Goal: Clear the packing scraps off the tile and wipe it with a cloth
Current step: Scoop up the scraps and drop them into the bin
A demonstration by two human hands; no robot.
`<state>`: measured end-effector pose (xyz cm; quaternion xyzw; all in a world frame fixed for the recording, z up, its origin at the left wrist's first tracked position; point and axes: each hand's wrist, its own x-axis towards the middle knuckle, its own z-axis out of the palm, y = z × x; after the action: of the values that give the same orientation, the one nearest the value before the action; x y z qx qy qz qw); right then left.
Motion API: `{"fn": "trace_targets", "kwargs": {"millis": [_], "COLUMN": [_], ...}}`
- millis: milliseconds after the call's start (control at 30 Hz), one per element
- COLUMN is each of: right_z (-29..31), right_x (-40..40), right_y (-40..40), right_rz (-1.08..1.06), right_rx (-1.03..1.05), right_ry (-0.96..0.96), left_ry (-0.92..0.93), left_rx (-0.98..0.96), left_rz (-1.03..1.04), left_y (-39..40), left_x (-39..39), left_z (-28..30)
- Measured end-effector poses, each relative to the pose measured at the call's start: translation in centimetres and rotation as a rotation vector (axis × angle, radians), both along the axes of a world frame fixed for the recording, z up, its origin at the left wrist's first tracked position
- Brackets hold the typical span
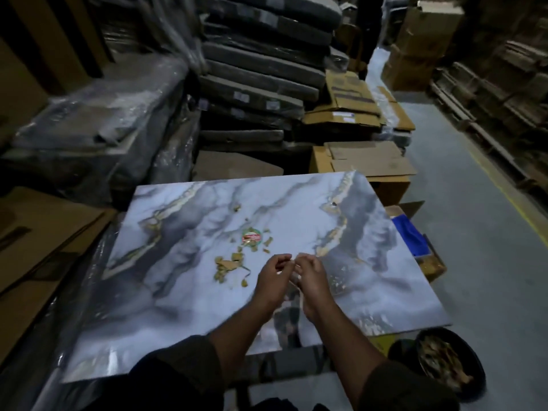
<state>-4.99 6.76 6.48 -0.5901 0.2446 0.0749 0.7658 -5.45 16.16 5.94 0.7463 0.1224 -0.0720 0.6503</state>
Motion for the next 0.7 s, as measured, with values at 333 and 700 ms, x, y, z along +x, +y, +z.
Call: {"fn": "trace_targets", "kwargs": {"millis": [333, 700], "right_z": [-4.5, -10.5], "right_x": [0.9, 1.9], "right_y": [7.3, 8.8], "right_rz": [0.251, 0.692], "right_rx": [-0.211, -0.843], "right_ry": [0.103, 0.002], "left_ry": [0.217, 0.378], "left_rx": [0.019, 0.472], "left_rz": [0.214, 0.207], "left_y": [12.4, 14.8], "left_x": [1.2, 3.4], "left_z": [-3.6, -7.9]}}
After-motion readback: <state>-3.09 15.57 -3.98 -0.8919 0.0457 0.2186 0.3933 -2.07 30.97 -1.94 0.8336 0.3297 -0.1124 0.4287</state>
